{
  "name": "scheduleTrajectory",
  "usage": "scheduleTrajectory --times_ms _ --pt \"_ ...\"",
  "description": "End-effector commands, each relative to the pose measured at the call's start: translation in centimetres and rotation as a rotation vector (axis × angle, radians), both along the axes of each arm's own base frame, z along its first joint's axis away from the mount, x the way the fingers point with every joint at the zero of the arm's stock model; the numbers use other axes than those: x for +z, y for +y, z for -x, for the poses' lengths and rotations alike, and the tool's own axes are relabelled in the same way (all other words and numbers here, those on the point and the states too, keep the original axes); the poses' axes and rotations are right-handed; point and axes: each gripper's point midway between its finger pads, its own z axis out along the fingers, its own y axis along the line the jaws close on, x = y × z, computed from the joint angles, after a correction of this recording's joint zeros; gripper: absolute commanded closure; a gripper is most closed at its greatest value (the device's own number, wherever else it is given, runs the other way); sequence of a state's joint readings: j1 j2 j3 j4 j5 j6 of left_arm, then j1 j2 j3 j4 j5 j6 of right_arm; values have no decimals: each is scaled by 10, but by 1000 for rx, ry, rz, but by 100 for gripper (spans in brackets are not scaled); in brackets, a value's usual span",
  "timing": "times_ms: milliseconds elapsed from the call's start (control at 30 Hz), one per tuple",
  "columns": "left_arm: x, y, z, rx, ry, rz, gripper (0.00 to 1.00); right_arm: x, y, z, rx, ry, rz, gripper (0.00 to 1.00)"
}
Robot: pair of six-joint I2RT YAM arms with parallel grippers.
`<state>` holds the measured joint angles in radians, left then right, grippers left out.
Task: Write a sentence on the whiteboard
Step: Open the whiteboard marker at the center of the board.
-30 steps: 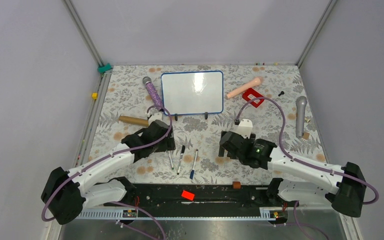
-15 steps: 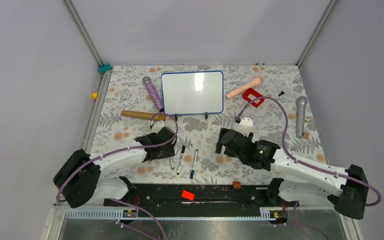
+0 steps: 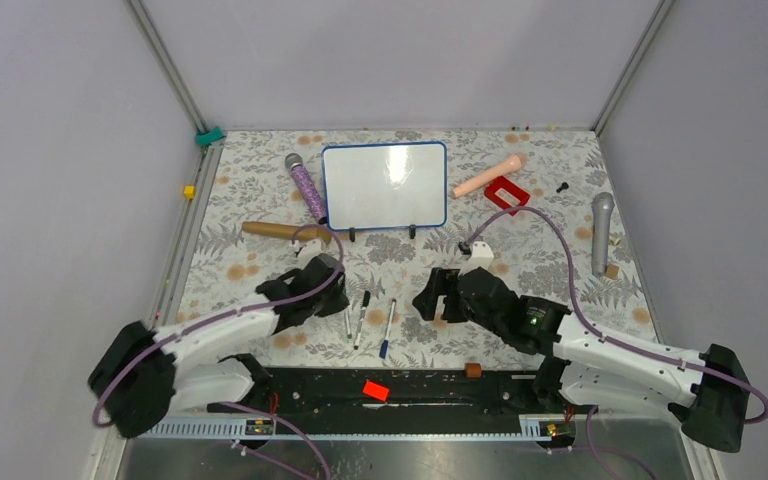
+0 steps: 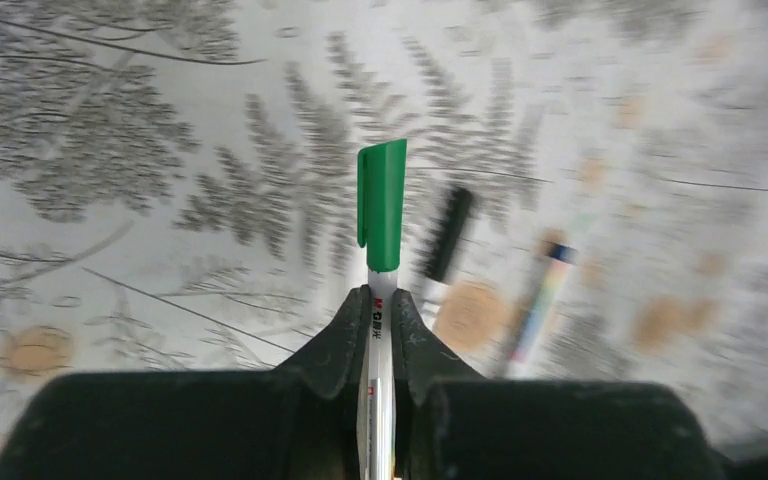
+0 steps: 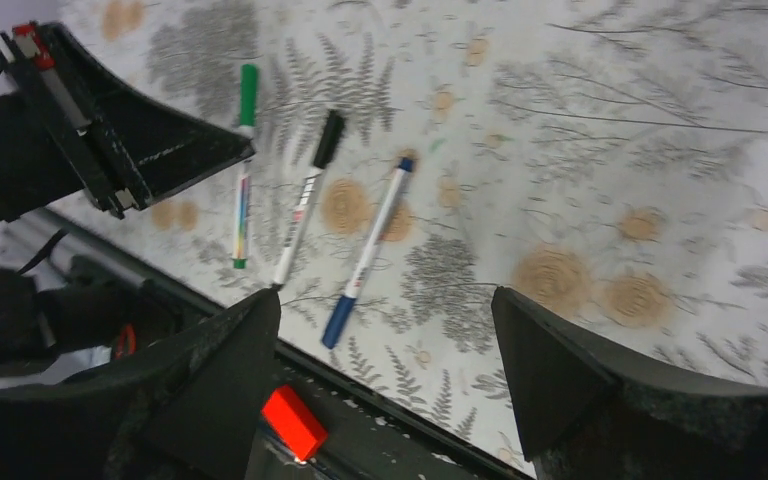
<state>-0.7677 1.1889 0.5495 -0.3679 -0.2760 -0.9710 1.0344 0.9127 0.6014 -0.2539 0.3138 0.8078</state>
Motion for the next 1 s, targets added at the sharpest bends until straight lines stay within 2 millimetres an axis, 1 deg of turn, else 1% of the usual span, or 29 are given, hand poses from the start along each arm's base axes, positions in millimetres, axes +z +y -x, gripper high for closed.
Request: scheduleTrajectory --times_ms 0,67,167,233,300,333,433,533,600,667,767,833,900,967 --pt "72 -45 -3 -23 -138 390 100 47 50 10 206 -119 -277 16" --pt "105 -51 -5 -6 -218 536 100 61 58 12 227 -150 -355 17" --pt "148 -49 -9 51 -332 719 100 74 63 10 233 -185 -412 18" --pt "168 -47 -11 88 -384 827 100 86 66 11 246 -218 -460 21" --pt "183 -48 -11 96 -426 913 100 99 71 13 273 -248 -501 22" --pt "186 -49 -11 92 -437 942 100 105 74 14 290 -255 -516 23" --pt "206 -61 -9 31 -465 1026 100 119 85 20 356 -256 -537 25" --pt "217 -74 -7 -24 -448 1071 100 125 95 24 395 -243 -553 30" --pt "224 -79 -6 -45 -448 1113 100 120 100 23 393 -219 -542 31" --pt "230 -82 -4 -58 -450 1145 100 114 103 21 383 -194 -528 34" --pt "235 -83 -3 -67 -450 1156 100 108 103 19 365 -177 -527 36" --pt "237 -83 -3 -69 -452 1163 100 105 102 17 352 -169 -519 39" --pt "237 -83 -2 -69 -451 1165 100 105 102 17 350 -170 -519 50" --pt "235 -84 -2 -67 -446 1161 100 106 102 16 344 -175 -520 58"
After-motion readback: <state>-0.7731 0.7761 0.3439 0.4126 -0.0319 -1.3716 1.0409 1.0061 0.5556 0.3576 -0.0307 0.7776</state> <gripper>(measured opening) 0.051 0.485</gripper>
